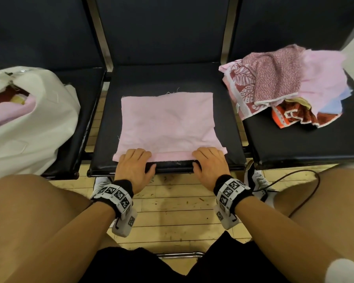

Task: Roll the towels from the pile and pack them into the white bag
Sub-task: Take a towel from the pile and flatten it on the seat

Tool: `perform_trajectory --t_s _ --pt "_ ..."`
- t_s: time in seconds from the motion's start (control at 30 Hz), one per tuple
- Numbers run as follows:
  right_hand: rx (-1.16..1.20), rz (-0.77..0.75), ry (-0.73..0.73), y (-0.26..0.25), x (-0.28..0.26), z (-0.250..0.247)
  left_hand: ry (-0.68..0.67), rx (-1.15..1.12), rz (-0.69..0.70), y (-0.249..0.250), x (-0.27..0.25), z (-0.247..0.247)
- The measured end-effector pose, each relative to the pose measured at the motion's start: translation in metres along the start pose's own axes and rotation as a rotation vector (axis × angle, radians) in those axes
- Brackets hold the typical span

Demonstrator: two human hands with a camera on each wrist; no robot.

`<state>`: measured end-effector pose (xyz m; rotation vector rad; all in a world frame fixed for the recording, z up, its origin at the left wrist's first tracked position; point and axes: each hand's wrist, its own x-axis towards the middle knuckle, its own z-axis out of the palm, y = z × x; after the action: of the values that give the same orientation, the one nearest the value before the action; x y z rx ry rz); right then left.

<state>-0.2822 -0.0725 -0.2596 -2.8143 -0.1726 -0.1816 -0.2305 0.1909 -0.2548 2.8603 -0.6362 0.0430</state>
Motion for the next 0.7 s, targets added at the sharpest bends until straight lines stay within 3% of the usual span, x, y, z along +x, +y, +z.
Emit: perform_trajectory --t_s 0.2,0.47,0.6,0.7 --pt "0.023 -0.024 0.04 0.007 0.004 -0.002 -0.03 0.016 -0.037 -0.003 0.002 -0.004" --pt "0.048 -0.043 -0.031 0.01 0.01 -0.01 -0.083 0.006 -0.108 0.0 0.004 -0.007" --pt "-0.046 -0.083 0.108 0.011 0.01 -0.007 0.037 0.025 -0.112 0.0 0.005 -0.005" --pt "-0.133 -0.155 0.073 0.006 0.009 -0.003 0.122 0.039 -0.059 0.001 0.007 -0.004"
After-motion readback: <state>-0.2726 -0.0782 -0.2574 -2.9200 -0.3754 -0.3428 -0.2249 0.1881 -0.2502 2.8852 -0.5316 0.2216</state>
